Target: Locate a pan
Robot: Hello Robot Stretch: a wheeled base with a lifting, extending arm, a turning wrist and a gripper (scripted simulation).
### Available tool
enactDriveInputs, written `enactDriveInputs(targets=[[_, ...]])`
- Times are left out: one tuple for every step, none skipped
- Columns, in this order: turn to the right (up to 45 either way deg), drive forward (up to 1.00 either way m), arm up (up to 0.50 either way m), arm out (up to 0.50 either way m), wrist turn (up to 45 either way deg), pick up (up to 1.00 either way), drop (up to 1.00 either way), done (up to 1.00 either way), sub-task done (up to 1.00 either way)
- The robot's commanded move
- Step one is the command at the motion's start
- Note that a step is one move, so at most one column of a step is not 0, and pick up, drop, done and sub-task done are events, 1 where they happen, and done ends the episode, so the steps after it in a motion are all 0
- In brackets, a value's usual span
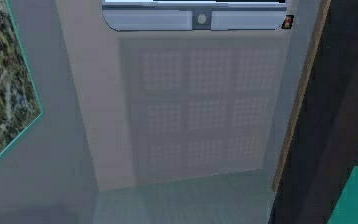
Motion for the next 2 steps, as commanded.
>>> enactDriveInputs(targets=[[3.0, 0.00, 0.00, 0.00, 0.0, 0.00, 0.00, 0.00, 0.00], [0.0, 0.45, 0.00, 0.00, 0.0, 0.00, 0.00, 0.00, 0.00]])
